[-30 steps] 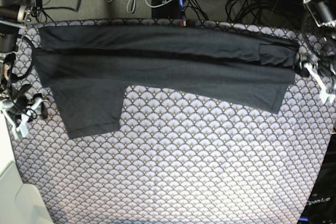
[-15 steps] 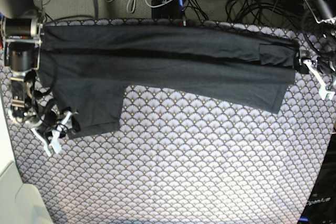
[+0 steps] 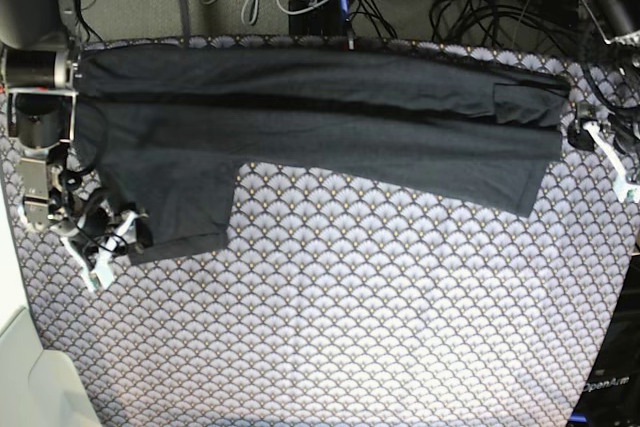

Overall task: Fold the T-shirt properly
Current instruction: 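Move the right gripper to the protruding sleeve flap and grasp it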

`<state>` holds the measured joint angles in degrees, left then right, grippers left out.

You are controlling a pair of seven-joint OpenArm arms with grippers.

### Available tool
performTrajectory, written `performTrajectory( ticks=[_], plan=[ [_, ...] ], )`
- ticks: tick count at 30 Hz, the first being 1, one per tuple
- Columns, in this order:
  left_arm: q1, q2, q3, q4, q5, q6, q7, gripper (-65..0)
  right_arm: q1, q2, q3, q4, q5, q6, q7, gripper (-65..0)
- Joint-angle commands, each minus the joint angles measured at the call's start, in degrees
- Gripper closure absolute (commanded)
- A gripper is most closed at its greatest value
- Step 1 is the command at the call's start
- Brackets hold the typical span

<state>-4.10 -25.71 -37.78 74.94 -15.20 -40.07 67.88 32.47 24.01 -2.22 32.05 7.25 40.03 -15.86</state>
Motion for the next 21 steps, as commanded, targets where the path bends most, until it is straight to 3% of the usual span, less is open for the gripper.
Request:
performTrajectory(
  ticks=[1, 4, 9, 13, 17, 21],
  plan=[
    [-2.1, -1.41, -0.15, 0.98, -0.05, 0.07, -1.02, -54.5, 1.77, 0.74, 0.24, 0.69, 0.71, -0.03, 1.13, -35.1],
    [-6.06, -1.14, -0.07, -0.96, 3.9, 0.07, -1.02, -54.5, 0.98, 0.03, 0.15, 0.69, 0.71, -0.03, 1.13, -29.8],
    [-14.06, 1.67, 0.02, -7.55, 11.73, 0.07, -1.46, -54.5, -0.6, -0.93, 0.15, 0.69, 0.71, -0.03, 0.87, -13.5],
    [-17.04, 3.96, 0.11, -10.8, 14.1, 0.07, -6.38, -54.5, -1.3, -0.93, 0.15, 0.69, 0.71, -0.03, 0.96, 0.0],
    [-19.42, 5.36, 0.02, -15.82, 15.07, 0.07, -11.22, -54.5, -1.3, -0.32, 0.24, 0.96, 0.71, -0.03, 0.87, 0.0],
    [-21.35, 5.89, 0.11, -19.6, 15.07, 0.07, -12.27, -54.5, -1.22, 1.53, 0.5, 1.49, 0.89, -0.03, 0.78, 0.0]
  ],
)
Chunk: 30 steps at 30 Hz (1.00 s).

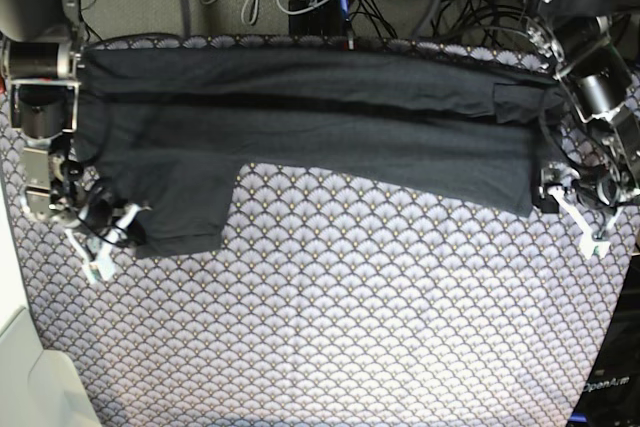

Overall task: Fold the T-shirt properly
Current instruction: 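Move the right gripper to the protruding sleeve flap and grasp it, then fold the sleeve flap onto the shirt with the right gripper, release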

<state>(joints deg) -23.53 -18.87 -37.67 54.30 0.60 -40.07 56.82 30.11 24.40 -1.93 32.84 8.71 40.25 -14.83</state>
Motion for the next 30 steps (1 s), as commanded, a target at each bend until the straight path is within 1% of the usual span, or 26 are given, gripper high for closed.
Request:
performTrajectory(
  ticks=[1, 3, 6, 8, 13, 17, 20, 24, 27, 30],
  plan=[
    [-1.92, -0.77, 0.0, 0.95, -0.73, 0.07, -1.3, -54.5, 0.97, 1.93, 0.31, 2.37, -0.58, -0.25, -0.33, 0.0],
    [-1.83, -0.86, 0.0, 0.6, -0.65, 0.07, -1.3, -54.5, -1.58, 2.98, 0.48, 6.59, -0.4, -0.25, -0.6, 0.0],
    [-1.83, -1.3, 0.0, 0.6, -0.65, 0.07, -1.39, -54.5, -6.59, 3.51, 3.91, 17.14, -0.4, -0.25, -2.97, 0.0],
    [-1.75, -2.18, 0.0, 0.6, -0.65, 0.07, -1.3, -54.5, -11.43, 3.33, 6.02, 26.54, -0.4, -0.25, -4.99, 0.0],
    [-1.75, -4.29, 0.0, 0.6, -0.82, 0.07, -1.04, -54.5, -22.33, 3.07, 8.75, 45.62, -0.4, -0.25, -8.42, 0.0],
    [-0.78, -6.14, 0.0, 0.51, -1.0, 0.07, -1.3, -54.5, -30.33, 1.05, 16.57, 57.75, -0.4, -0.25, -10.62, 0.0],
    [-0.6, -6.93, 0.0, 0.51, -1.0, 0.07, -1.39, -54.5, -34.99, -0.27, 21.58, 64.17, -0.4, -0.25, -11.76, 0.0],
    [-0.6, -7.19, 0.0, 0.51, -1.0, 0.07, -1.39, -54.6, -39.56, -2.47, 27.21, 69.89, -0.4, -0.25, -11.76, 0.0],
    [-0.6, -6.93, 0.0, 0.51, -1.0, 0.07, -1.39, -54.6, -42.28, -4.58, 30.29, 71.73, -0.4, -0.25, -11.85, 0.0],
    [-0.6, -6.75, 0.0, 0.51, -1.0, 0.07, -1.39, -54.6, -44.48, -6.25, 31.6, 71.91, -0.4, -0.25, -11.85, 0.0]
  ],
)
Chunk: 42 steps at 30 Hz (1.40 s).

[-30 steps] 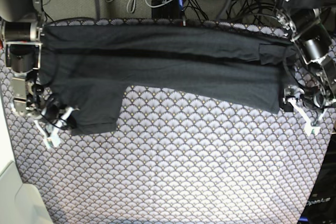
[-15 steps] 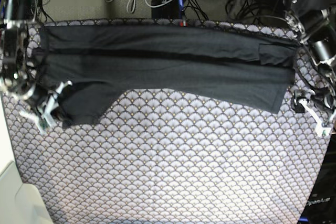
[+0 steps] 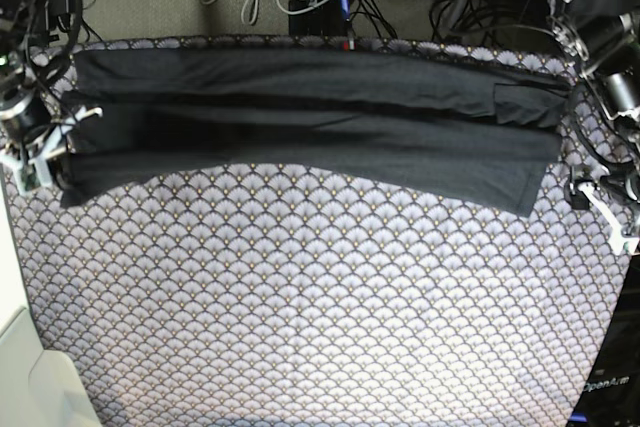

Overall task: Fold the T-shirt properly
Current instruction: 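Fold the sleeve flap onto the shirt with the right gripper, release, then move the left gripper to the folded shirt's end and grasp it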

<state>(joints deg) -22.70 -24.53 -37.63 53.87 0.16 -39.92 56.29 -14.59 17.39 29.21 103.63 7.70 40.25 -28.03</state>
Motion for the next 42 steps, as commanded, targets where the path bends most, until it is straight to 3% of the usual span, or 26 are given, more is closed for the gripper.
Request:
performTrajectory(
  ticks=[1, 8, 16, 26, 28, 36, 42],
  plan=[
    [-1.43, -1.09, -0.04, 0.95, -0.56, -0.08, -0.86, -54.6, -0.75, 0.15, 1.25, 1.29, 0.6, -0.25, 1.35, 0.0],
    [-1.43, -1.09, -0.04, 0.95, -0.56, -0.08, -0.86, -54.6, -6.2, -4.33, 6.26, 2.08, 0.6, -0.25, 1.35, 0.0],
    [-1.43, -1.0, -0.04, 0.95, -0.56, -0.08, -0.86, -54.6, -10.16, -9.34, 5.91, 2.34, 0.52, -0.25, 1.35, 0.0],
    [-1.43, -1.18, -0.04, 0.95, -0.56, -0.08, -0.86, -54.6, -9.63, -9.52, 6.17, 2.26, 0.43, -0.25, -5.86, -0.2],
    [-1.43, -1.18, -0.04, 0.95, -0.56, -0.08, -0.86, -54.6, -9.63, -9.52, 6.26, 2.26, 0.34, -0.25, -5.95, -2.3],
    [-1.43, -1.09, -0.04, 0.95, -0.65, -0.08, -0.86, -54.6, -9.98, -9.43, 6.26, 2.26, 0.34, -0.25, -5.95, -21.9],
    [-1.43, -1.09, -0.04, 0.95, -0.65, -0.08, -0.86, -54.7, -9.63, -9.69, 12.5, 2.26, 0.25, -0.25, -5.95, -22.9]
  ],
)
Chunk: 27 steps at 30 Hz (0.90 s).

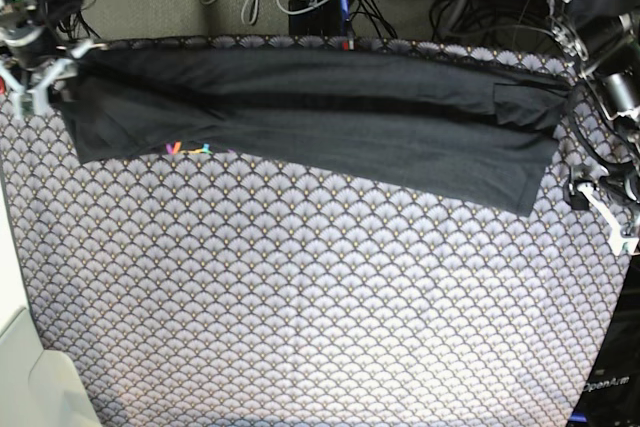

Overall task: Fold the T-shirt properly
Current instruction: 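Move the left gripper to the folded shirt's end and grasp it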

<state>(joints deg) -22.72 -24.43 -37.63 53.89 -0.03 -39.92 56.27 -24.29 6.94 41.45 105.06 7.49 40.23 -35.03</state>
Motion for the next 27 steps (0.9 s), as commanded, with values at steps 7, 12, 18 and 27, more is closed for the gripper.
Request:
performTrajectory(
  ticks=[7, 12, 18, 27],
  plan=[
    [-0.8, -1.38, -0.04, 0.92, -0.45, -0.08, -0.4, -54.7, 1.48, 0.75, 6.33, 0.92, 0.65, -0.23, 1.05, -22.9],
    [2.19, -1.29, -0.04, 1.54, -0.45, -0.08, -0.4, -54.7, 2.18, 0.75, 6.06, 1.19, 0.65, -0.23, 1.05, -22.9],
    [5.36, 0.38, -0.13, 1.63, -0.45, -0.08, -0.23, -54.7, 3.33, 0.66, 4.04, 0.92, 0.65, -0.23, 1.05, -22.9],
    [8.96, 2.84, -0.13, 13.85, -0.8, -0.08, 4.87, -54.7, 3.41, 0.66, 2.9, 0.83, 0.65, -0.23, 1.05, -22.9]
  ],
)
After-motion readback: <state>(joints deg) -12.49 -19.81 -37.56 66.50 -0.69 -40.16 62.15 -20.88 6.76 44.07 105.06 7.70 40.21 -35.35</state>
